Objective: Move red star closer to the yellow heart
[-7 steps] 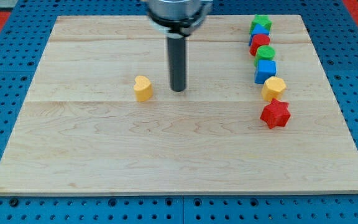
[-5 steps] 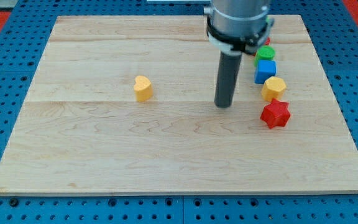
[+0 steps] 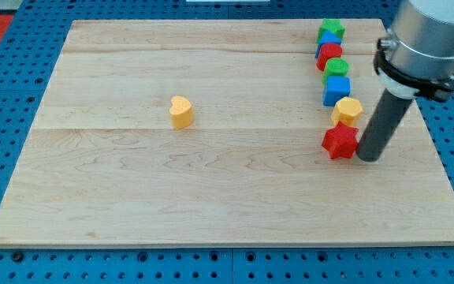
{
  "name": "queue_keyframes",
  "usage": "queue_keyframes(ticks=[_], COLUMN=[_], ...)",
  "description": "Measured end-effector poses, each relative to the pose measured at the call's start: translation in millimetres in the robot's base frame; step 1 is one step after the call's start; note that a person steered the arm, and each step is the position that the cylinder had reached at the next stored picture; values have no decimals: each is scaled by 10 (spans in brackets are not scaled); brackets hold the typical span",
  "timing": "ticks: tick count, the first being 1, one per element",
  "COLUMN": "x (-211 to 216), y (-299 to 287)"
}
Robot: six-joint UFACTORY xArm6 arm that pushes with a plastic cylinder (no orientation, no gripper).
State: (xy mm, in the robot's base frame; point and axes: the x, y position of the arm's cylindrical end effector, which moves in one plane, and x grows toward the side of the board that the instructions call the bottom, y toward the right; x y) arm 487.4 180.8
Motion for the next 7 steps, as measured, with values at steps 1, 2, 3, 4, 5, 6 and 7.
queue_keyframes(ticks=[1,2,3,4,5,6,7], x=[-145,-200,-275,-268,-176,-174,-226], y=[58,-73,-440,-852,-1082,-1319,-1698])
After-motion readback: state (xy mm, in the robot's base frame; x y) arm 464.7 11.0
